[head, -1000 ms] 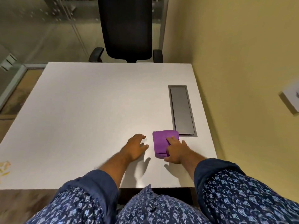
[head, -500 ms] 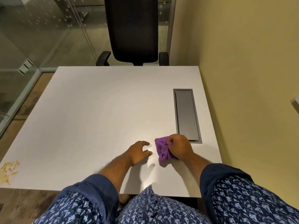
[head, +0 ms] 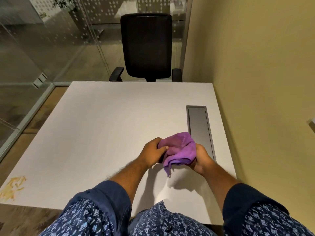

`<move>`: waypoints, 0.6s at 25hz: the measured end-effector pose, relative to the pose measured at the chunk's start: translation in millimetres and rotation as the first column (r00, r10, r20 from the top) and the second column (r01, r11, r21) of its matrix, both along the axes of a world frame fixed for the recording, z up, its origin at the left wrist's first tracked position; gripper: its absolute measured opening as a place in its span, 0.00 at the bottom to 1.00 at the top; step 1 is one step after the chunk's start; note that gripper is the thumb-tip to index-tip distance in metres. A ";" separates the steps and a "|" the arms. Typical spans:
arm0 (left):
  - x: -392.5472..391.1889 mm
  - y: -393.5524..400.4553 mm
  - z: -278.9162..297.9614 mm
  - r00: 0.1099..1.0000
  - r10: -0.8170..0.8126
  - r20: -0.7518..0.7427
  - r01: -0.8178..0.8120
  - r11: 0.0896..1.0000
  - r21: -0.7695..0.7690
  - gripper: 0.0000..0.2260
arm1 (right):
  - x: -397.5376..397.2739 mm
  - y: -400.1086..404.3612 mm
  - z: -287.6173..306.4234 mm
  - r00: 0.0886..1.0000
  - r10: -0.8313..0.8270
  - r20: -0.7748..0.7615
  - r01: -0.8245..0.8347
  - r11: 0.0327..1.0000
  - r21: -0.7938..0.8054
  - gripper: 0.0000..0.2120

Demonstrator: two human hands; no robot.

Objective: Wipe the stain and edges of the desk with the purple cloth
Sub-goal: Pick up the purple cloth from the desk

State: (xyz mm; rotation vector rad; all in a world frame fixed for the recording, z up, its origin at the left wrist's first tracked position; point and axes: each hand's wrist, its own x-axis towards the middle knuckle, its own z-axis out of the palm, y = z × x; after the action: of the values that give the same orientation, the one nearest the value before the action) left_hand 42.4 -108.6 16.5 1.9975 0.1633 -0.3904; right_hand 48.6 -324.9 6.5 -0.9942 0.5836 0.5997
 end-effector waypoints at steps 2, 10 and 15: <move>3.9 -0.7 6.1 0.995 0.094 0.036 -0.092 0.993 -0.071 0.05 | -0.8 2.1 8.0 1.000 -0.013 0.014 0.012 0.999 0.043 0.22; 9.4 27.7 22.3 0.990 0.133 0.043 -0.119 0.963 -0.240 0.08 | 6.0 19.9 30.1 0.994 0.108 -0.010 -0.103 0.966 0.237 0.29; -14.6 62.1 23.9 0.943 0.284 -0.173 -0.321 0.913 -0.253 0.17 | 12.6 59.7 23.3 0.938 0.290 0.191 -0.320 0.935 0.154 0.29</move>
State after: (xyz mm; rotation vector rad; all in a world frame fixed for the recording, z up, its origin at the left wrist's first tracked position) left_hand 27.8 -46.5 40.4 1.6351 0.4719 -0.3253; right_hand 61.3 -265.2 29.8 -0.9556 0.2196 0.8233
